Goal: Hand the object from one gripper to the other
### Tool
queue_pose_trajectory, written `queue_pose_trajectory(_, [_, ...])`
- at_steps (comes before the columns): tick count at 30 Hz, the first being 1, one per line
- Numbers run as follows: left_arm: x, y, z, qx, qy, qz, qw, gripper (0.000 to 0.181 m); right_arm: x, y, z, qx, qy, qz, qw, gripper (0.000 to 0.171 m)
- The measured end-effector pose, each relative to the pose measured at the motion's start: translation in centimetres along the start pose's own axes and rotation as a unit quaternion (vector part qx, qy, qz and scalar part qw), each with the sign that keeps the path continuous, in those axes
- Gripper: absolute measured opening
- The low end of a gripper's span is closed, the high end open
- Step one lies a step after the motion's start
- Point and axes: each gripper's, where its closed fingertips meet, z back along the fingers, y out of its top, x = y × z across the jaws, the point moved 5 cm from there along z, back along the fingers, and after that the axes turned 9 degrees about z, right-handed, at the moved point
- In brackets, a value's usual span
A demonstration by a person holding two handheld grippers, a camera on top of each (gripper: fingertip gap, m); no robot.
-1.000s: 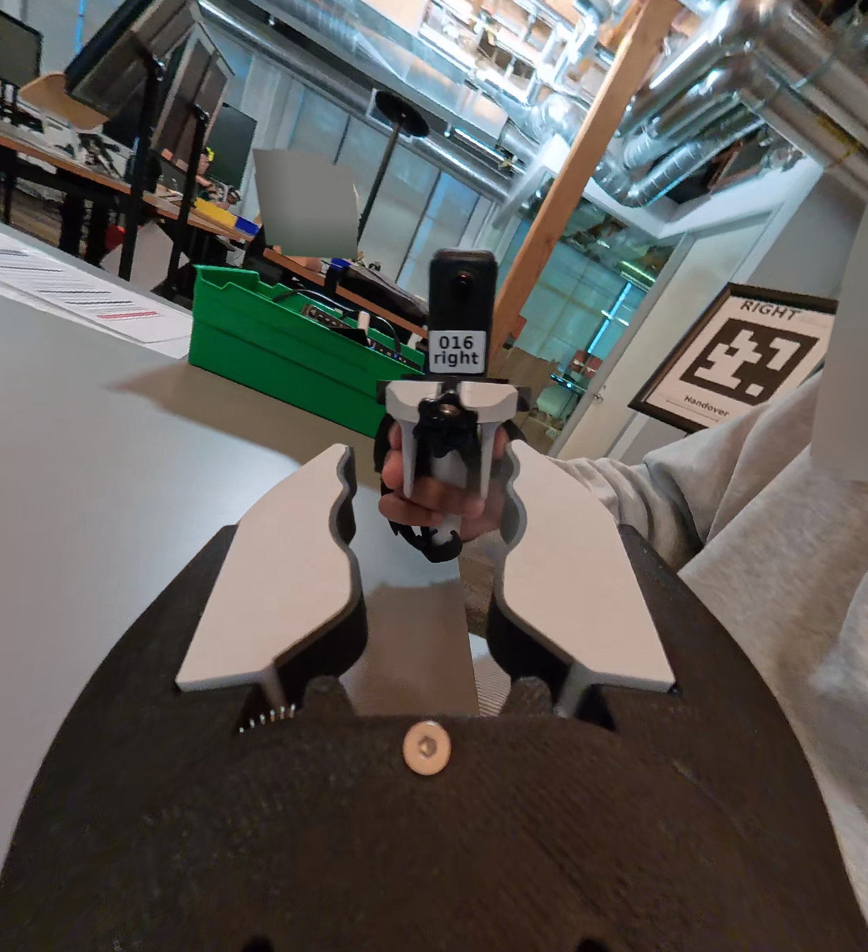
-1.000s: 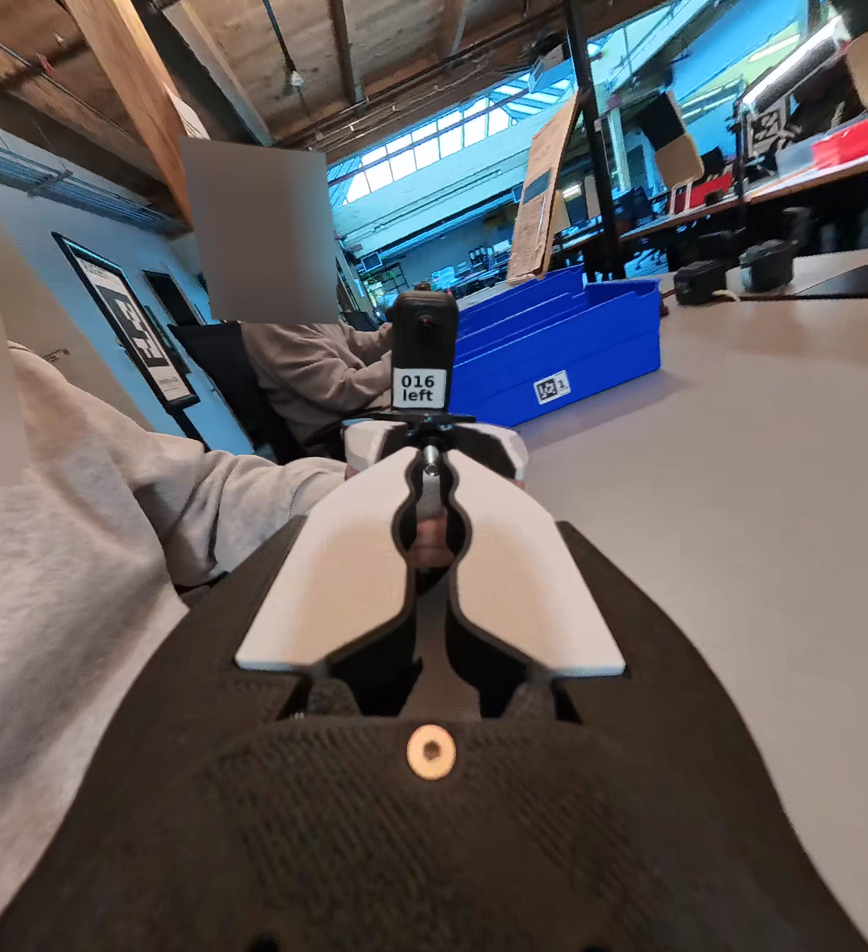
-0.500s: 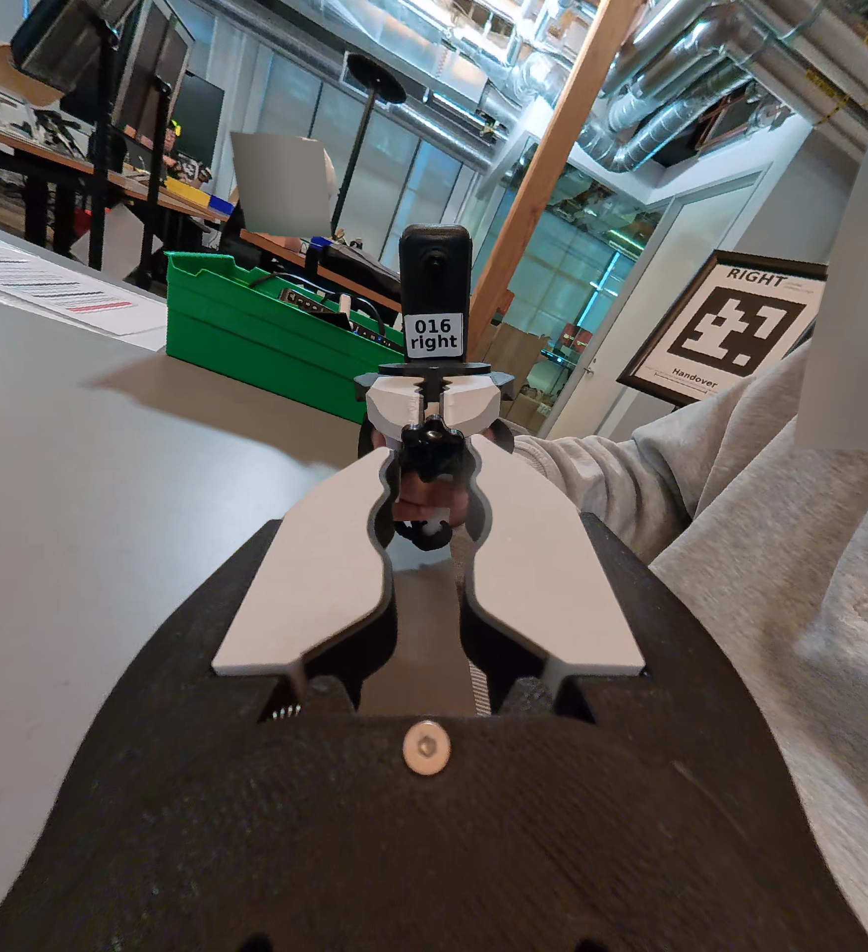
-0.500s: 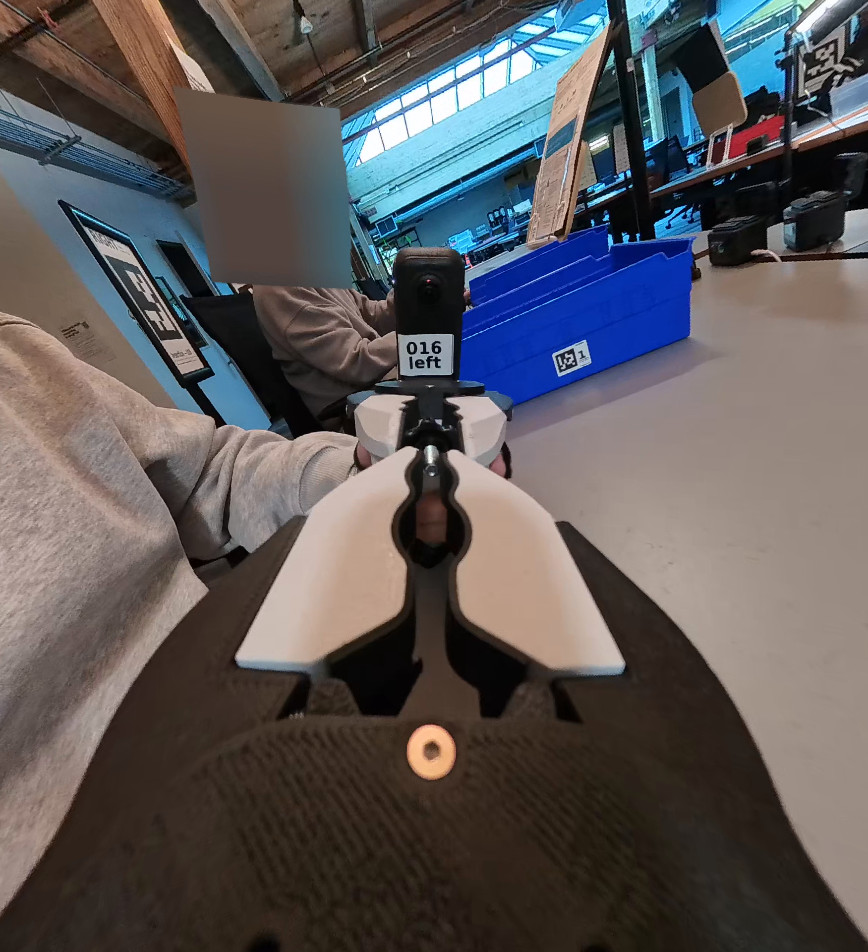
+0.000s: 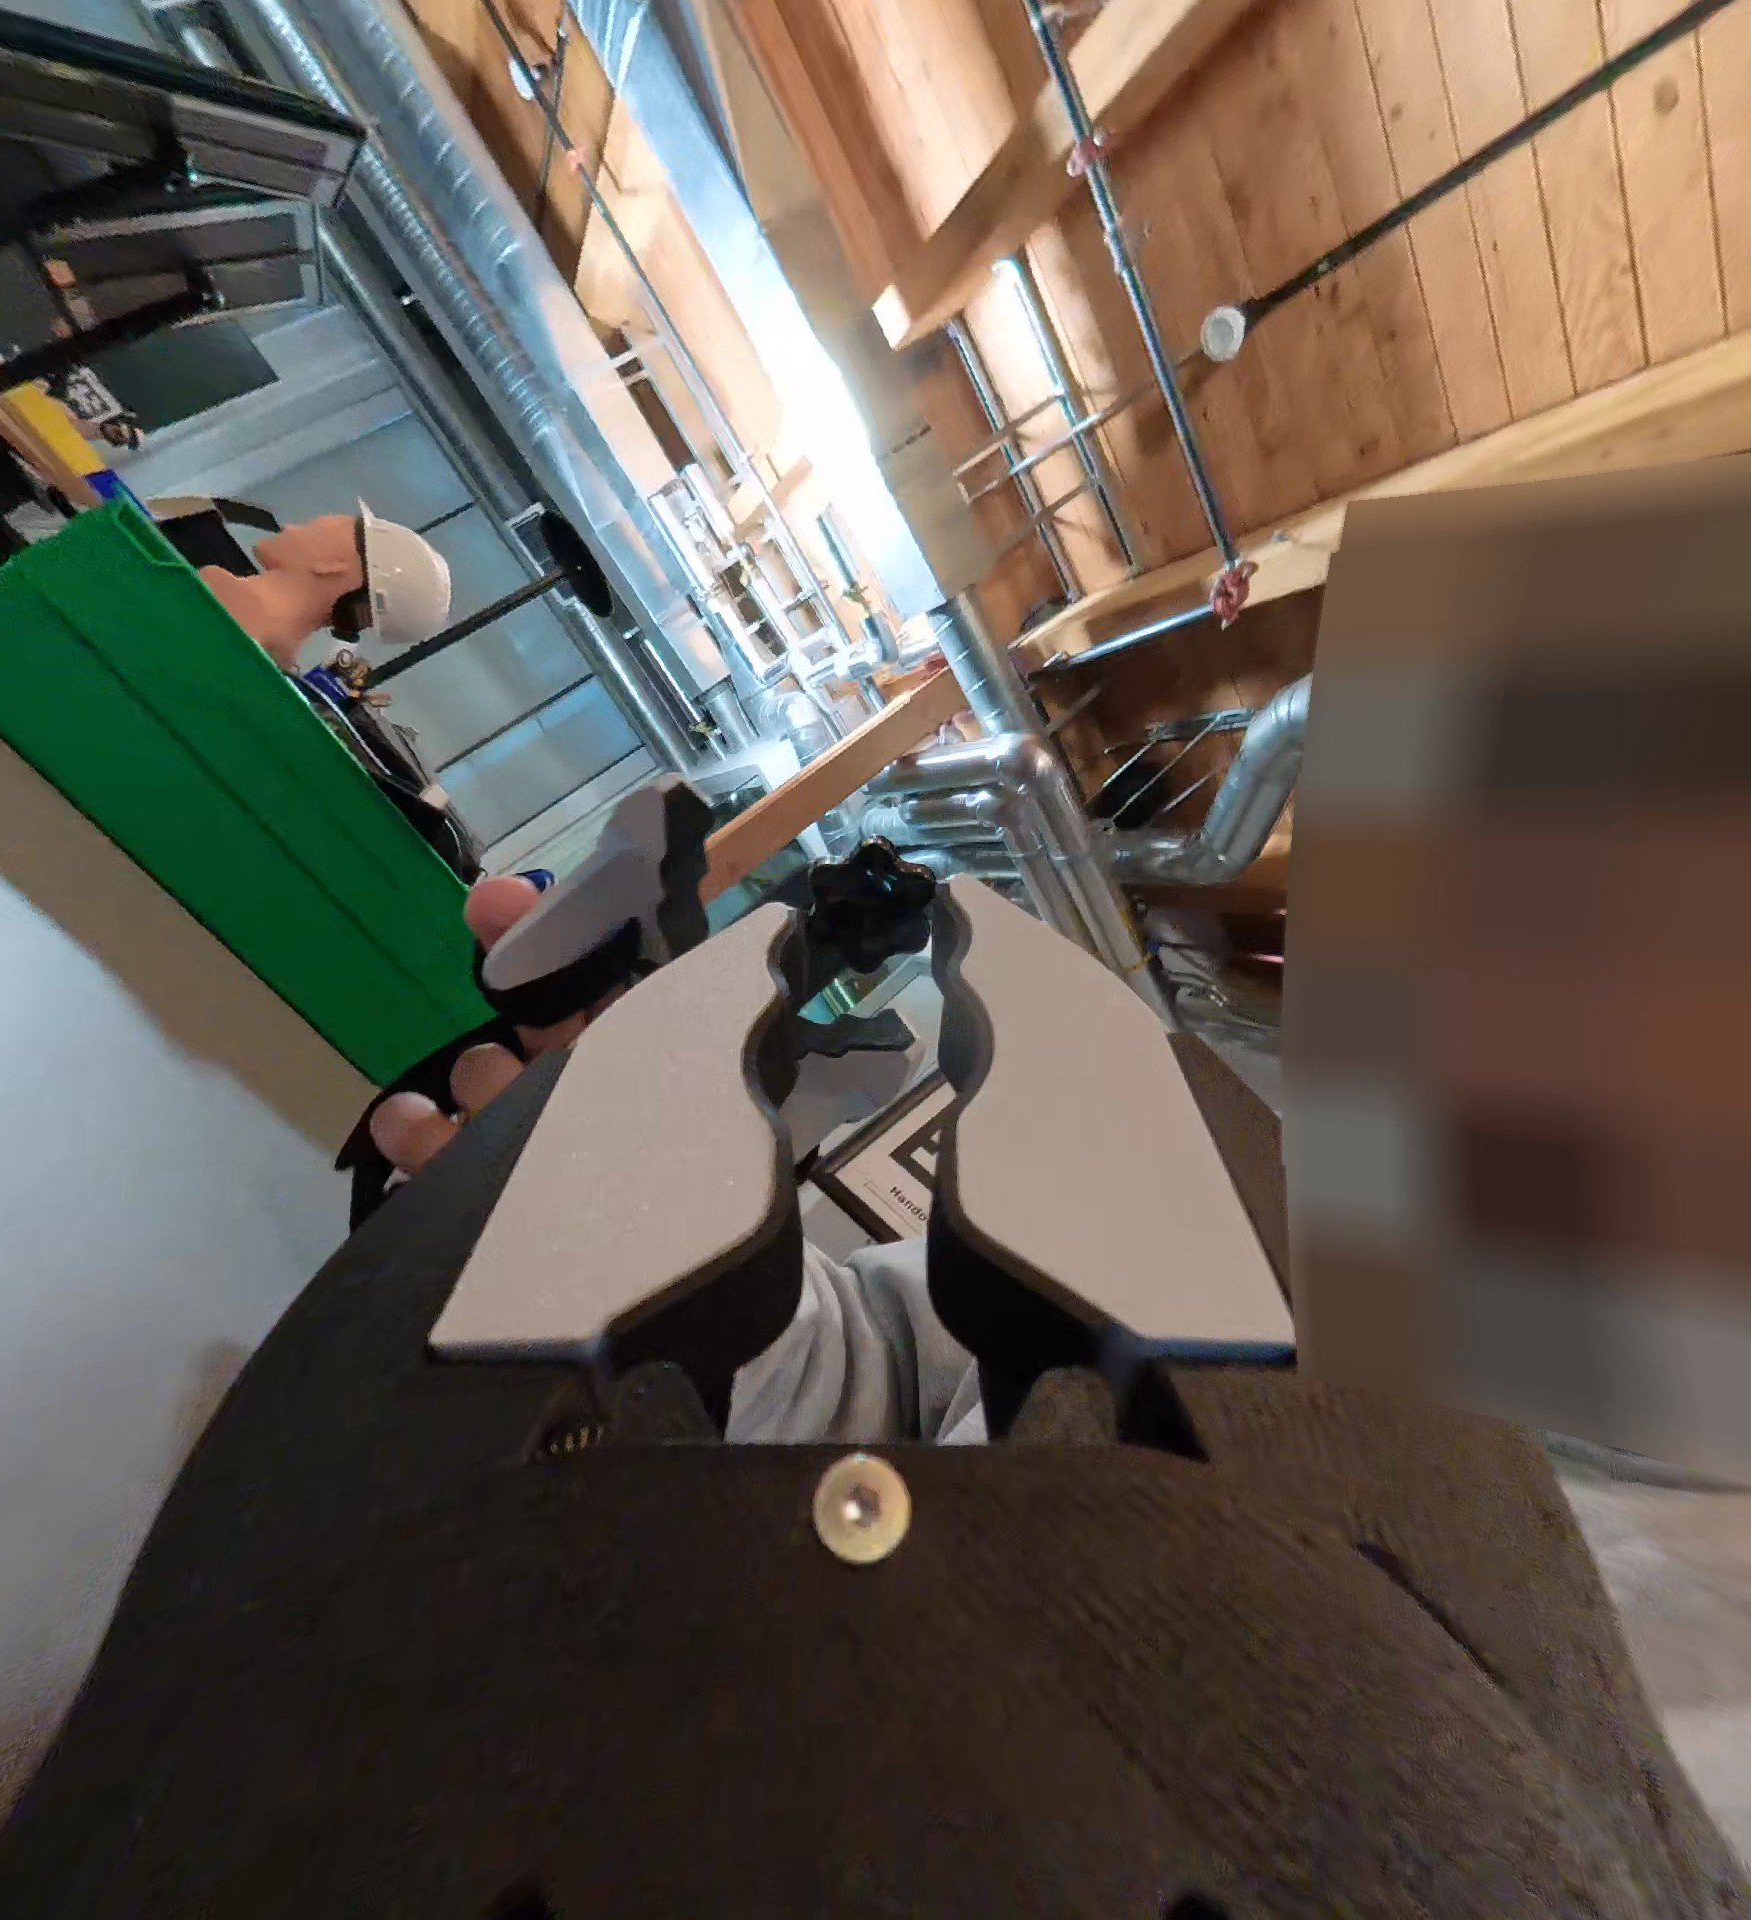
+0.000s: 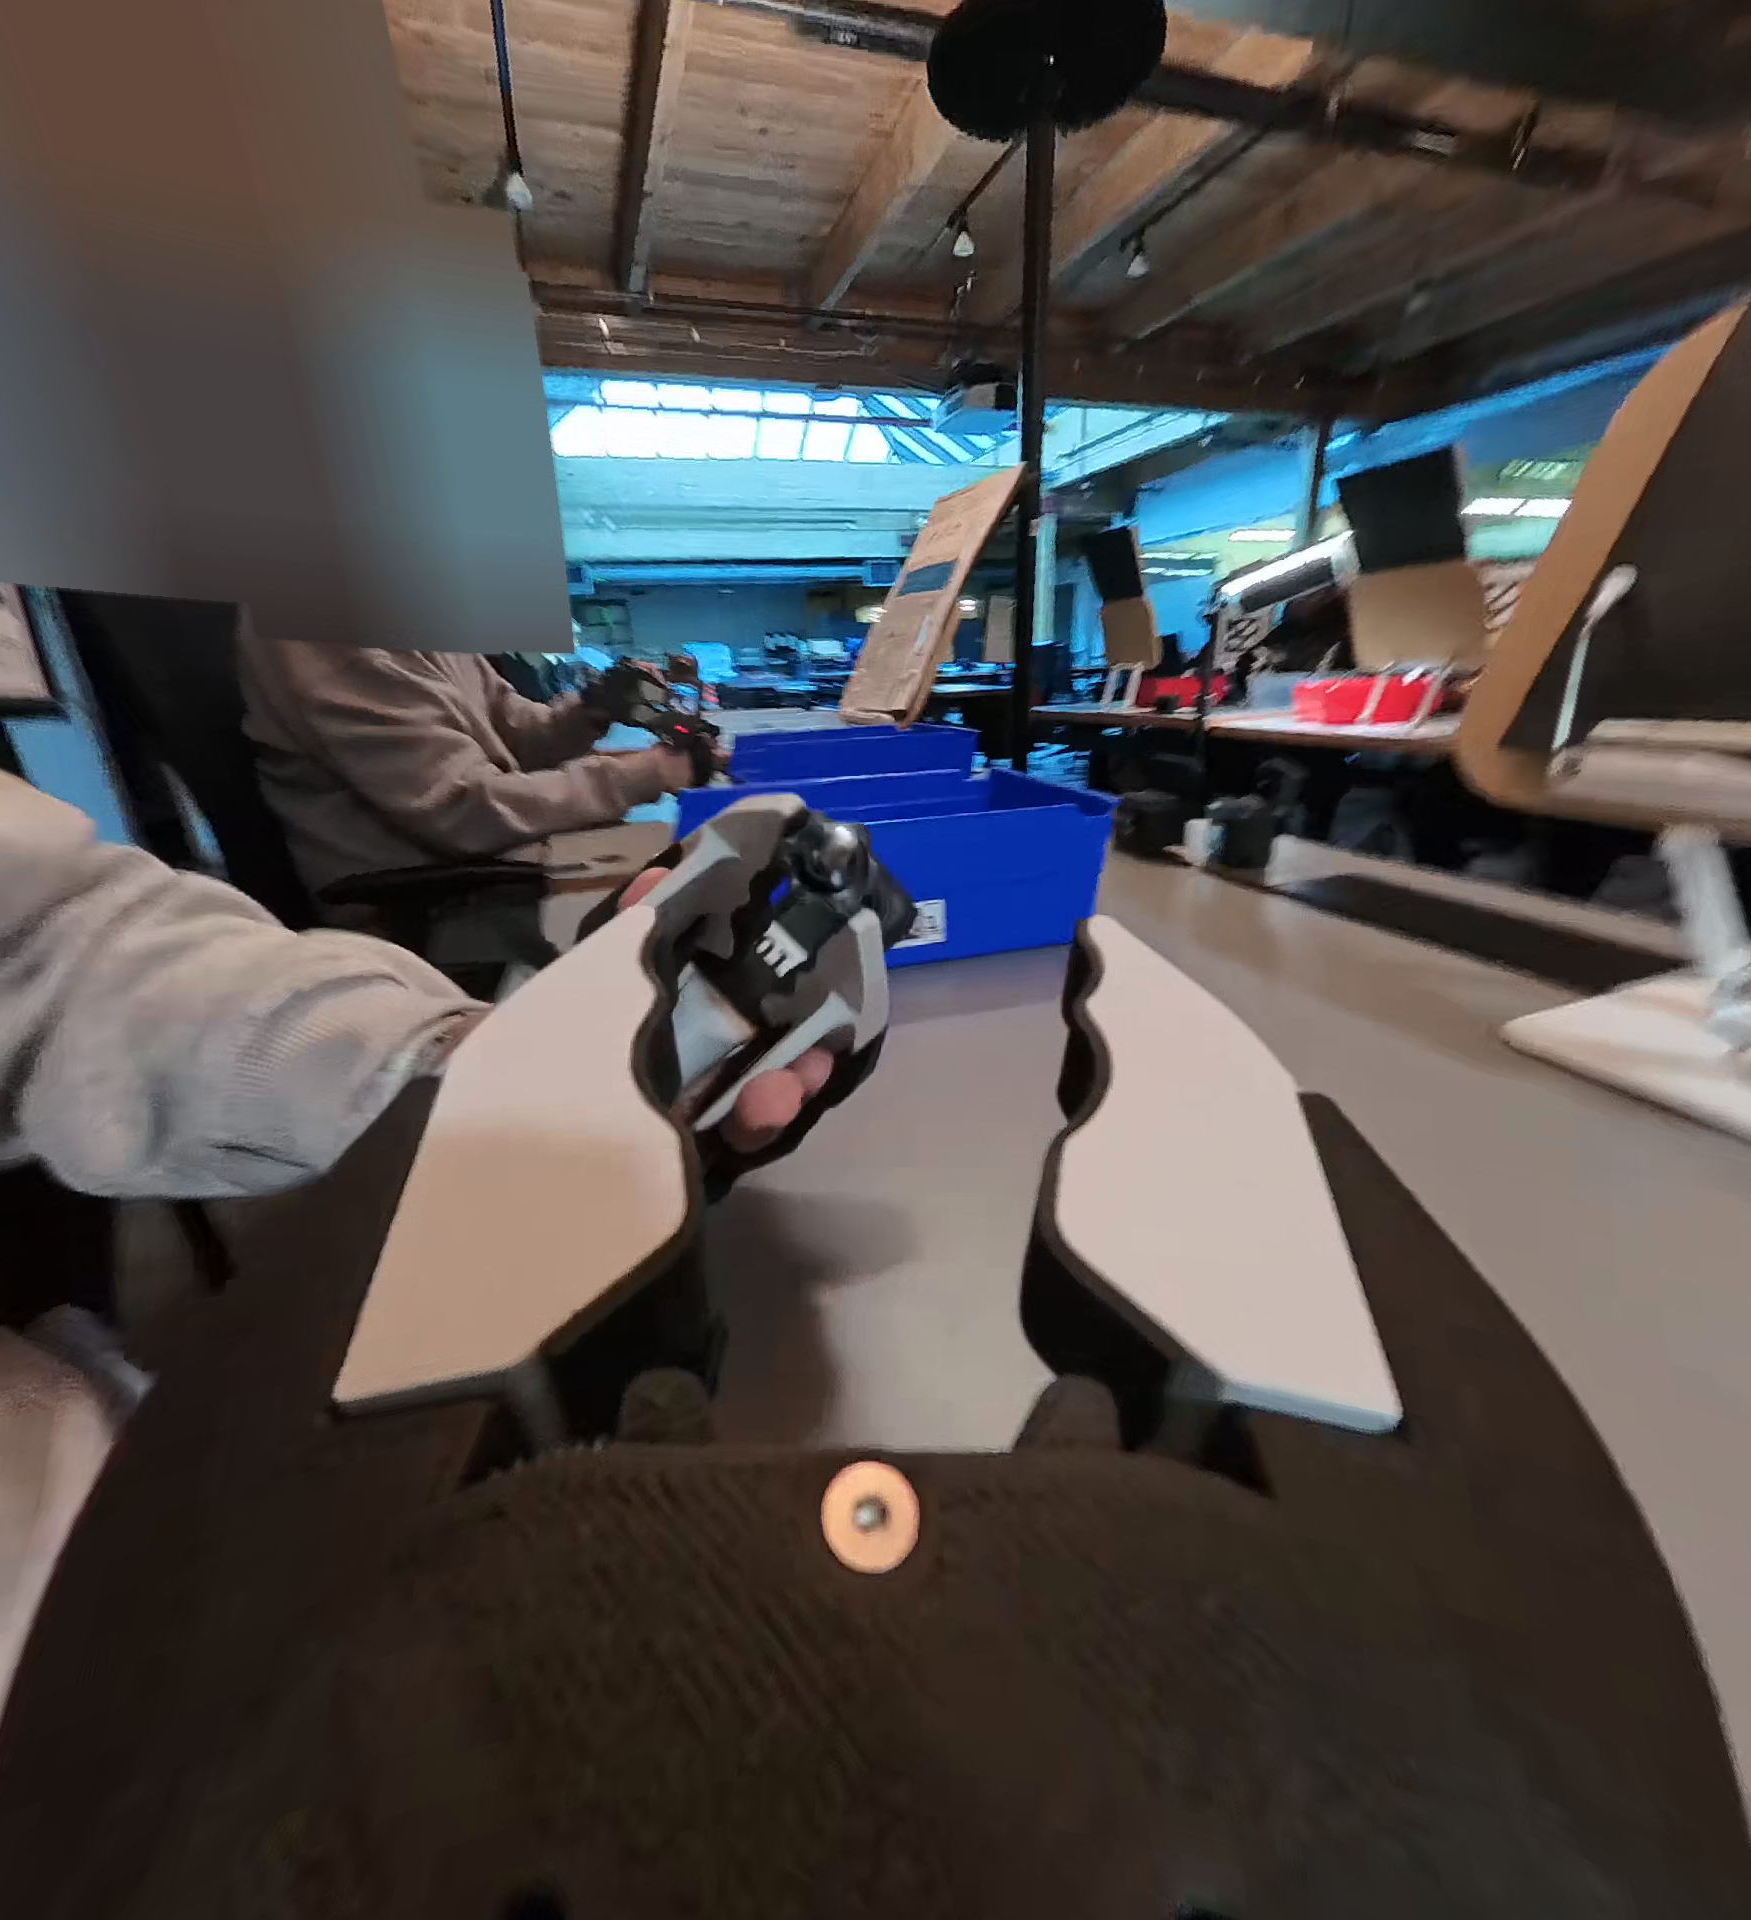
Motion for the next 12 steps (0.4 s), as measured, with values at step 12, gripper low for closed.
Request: queue_pose_trajectory(12, [-3.5,-1.8,1.2,0.169,0.06,0.127,0.976,0.023,-1.4,-0.7,-0.8,-0.169,-0.106,0.347,0.917,0.05])
